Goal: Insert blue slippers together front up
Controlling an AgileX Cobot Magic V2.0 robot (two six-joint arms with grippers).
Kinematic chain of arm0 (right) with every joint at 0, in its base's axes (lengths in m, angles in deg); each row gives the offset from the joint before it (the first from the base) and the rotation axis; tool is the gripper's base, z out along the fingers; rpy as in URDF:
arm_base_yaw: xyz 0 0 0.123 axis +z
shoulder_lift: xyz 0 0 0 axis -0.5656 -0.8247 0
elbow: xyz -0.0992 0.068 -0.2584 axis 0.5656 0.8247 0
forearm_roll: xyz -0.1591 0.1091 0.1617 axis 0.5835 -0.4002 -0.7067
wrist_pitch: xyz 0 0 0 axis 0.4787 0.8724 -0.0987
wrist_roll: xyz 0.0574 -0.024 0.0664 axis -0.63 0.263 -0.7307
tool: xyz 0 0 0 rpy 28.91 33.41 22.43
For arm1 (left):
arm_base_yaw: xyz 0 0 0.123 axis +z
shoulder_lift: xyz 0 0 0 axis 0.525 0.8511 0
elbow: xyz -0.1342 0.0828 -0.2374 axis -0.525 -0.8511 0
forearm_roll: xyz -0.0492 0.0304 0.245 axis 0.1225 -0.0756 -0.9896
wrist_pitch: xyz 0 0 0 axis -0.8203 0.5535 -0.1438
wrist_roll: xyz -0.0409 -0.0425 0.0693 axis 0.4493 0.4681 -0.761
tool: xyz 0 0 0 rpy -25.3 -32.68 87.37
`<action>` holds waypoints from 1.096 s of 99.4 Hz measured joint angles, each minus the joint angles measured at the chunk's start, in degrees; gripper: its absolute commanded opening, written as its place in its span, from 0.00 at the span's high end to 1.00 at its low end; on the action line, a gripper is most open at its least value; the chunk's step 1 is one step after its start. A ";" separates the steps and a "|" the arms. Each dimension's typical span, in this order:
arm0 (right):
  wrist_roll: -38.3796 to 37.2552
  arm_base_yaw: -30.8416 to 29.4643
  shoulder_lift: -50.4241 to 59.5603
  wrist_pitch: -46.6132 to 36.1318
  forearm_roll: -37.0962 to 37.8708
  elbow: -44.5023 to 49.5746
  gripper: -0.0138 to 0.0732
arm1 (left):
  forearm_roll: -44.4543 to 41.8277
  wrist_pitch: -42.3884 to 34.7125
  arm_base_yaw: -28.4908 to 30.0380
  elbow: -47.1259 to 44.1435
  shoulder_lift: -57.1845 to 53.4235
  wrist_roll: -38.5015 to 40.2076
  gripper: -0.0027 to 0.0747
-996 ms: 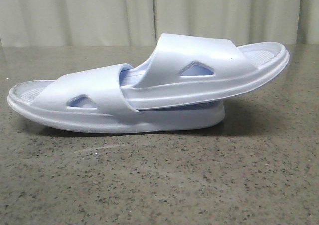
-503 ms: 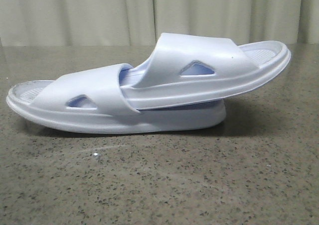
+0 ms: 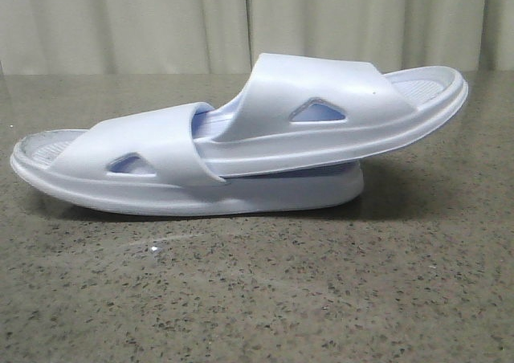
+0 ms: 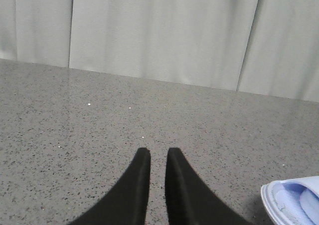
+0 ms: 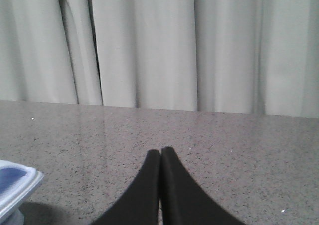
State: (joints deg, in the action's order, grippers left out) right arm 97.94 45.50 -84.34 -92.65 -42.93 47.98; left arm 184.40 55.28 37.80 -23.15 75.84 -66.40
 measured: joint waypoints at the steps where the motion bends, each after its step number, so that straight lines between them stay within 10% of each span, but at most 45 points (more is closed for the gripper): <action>1: 0.00 0.00 0.00 0.18 0.00 0.00 0.96 | 0.00 0.00 0.00 0.00 0.00 0.00 0.94; 109: 0.12 0.00 0.00 1.33 0.00 0.03 0.96 | -0.29 -2.32 -2.99 -1.16 0.00 0.00 0.94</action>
State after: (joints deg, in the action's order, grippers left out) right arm 98.06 45.50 -84.34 -91.32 -42.93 48.02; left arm 184.11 52.96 34.81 -24.31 75.84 -66.40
